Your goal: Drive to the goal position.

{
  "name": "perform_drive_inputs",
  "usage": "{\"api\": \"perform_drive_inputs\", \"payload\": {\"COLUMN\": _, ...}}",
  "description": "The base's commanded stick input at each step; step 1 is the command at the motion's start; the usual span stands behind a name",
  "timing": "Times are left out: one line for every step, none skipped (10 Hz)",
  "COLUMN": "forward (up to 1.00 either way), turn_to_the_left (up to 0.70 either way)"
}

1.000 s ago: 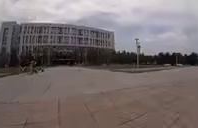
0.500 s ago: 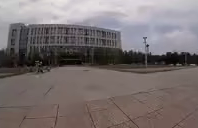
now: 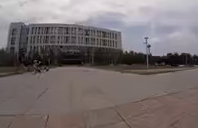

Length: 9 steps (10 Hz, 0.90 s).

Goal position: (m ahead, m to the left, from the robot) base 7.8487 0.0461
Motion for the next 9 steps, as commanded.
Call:
{"api": "perform_drive_inputs", "payload": {"forward": 0.70, "turn_to_the_left": 0.10}}
{"api": "perform_drive_inputs", "payload": {"forward": 0.70, "turn_to_the_left": 0.13}}
{"api": "perform_drive_inputs", "payload": {"forward": 0.70, "turn_to_the_left": 0.07}}
{"api": "perform_drive_inputs", "payload": {"forward": 0.70, "turn_to_the_left": 0.00}}
{"api": "perform_drive_inputs", "payload": {"forward": 0.70, "turn_to_the_left": 0.00}}
{"api": "perform_drive_inputs", "payload": {"forward": 0.70, "turn_to_the_left": 0.00}}
{"api": "perform_drive_inputs", "payload": {"forward": 0.70, "turn_to_the_left": 0.02}}
{"api": "perform_drive_inputs", "payload": {"forward": 0.70, "turn_to_the_left": 0.09}}
{"api": "perform_drive_inputs", "payload": {"forward": 0.70, "turn_to_the_left": 0.18}}
